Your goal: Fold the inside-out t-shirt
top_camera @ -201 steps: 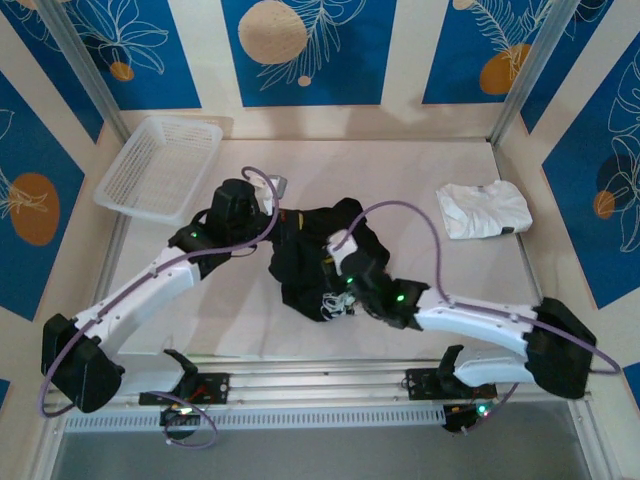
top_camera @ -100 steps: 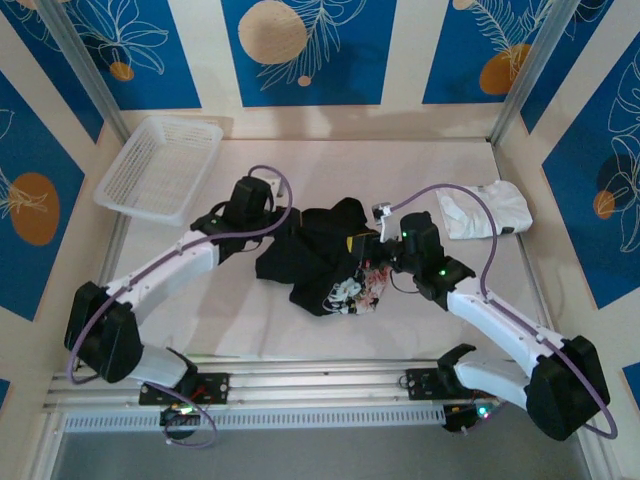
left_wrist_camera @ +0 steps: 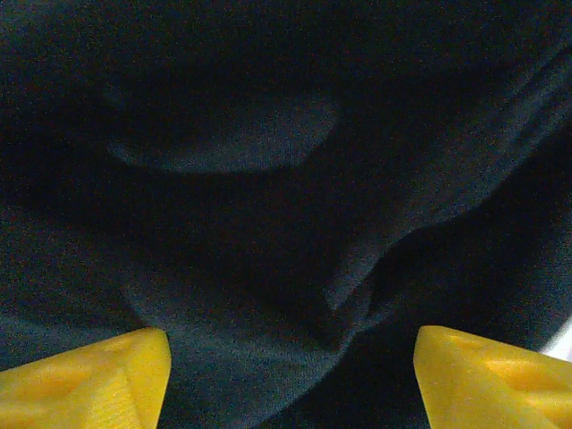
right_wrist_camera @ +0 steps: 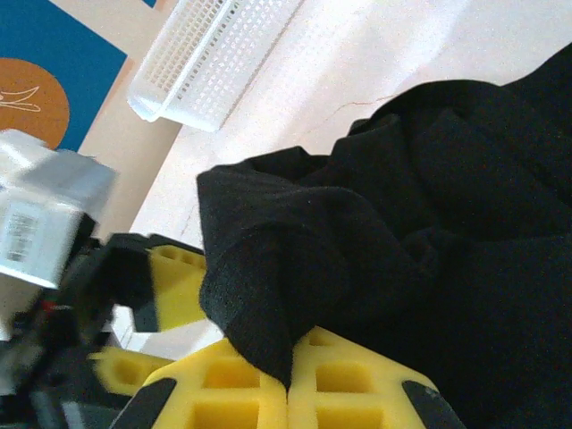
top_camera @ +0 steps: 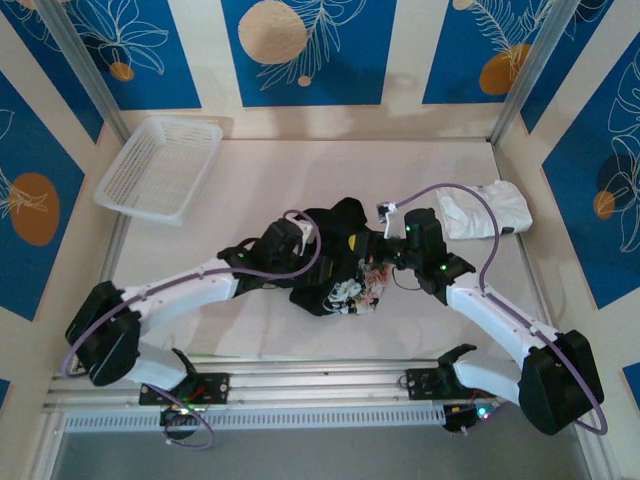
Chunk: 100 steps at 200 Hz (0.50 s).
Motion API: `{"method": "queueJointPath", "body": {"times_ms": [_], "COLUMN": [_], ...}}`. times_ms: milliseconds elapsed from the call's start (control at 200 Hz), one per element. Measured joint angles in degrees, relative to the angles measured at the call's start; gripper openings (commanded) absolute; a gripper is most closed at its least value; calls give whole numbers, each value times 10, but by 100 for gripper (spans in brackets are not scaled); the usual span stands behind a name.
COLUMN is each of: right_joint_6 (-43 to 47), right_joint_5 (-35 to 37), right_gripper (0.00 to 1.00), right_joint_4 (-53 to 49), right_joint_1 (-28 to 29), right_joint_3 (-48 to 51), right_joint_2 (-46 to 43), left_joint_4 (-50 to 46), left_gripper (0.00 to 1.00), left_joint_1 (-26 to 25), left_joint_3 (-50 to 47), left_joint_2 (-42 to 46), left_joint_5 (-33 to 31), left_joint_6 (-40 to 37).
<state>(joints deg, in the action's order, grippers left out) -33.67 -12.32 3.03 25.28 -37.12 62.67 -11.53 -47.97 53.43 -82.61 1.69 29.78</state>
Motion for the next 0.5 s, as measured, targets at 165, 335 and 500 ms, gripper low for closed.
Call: {"method": "queueJointPath", "body": {"times_ms": [165,335,500], "right_joint_6": [7,61,133], "right_joint_5": [-9,-35,-48], "right_gripper": [2,2,4], "right_joint_4": [-13,-91,-145], "right_joint_1": [-9,-57,-72], "right_joint_3": [0,-30,-81], "right_joint_2": [-13,-48,-96], "left_joint_4": [5,11,16], "left_gripper": [22,0,0], "left_joint_1": [-1,18,70], "left_joint_3": [40,66,68], "left_joint_2": [-65,-51,78], "left_joint_5": [-2,42,161], "left_joint_6": [-18,-60,-79]}}
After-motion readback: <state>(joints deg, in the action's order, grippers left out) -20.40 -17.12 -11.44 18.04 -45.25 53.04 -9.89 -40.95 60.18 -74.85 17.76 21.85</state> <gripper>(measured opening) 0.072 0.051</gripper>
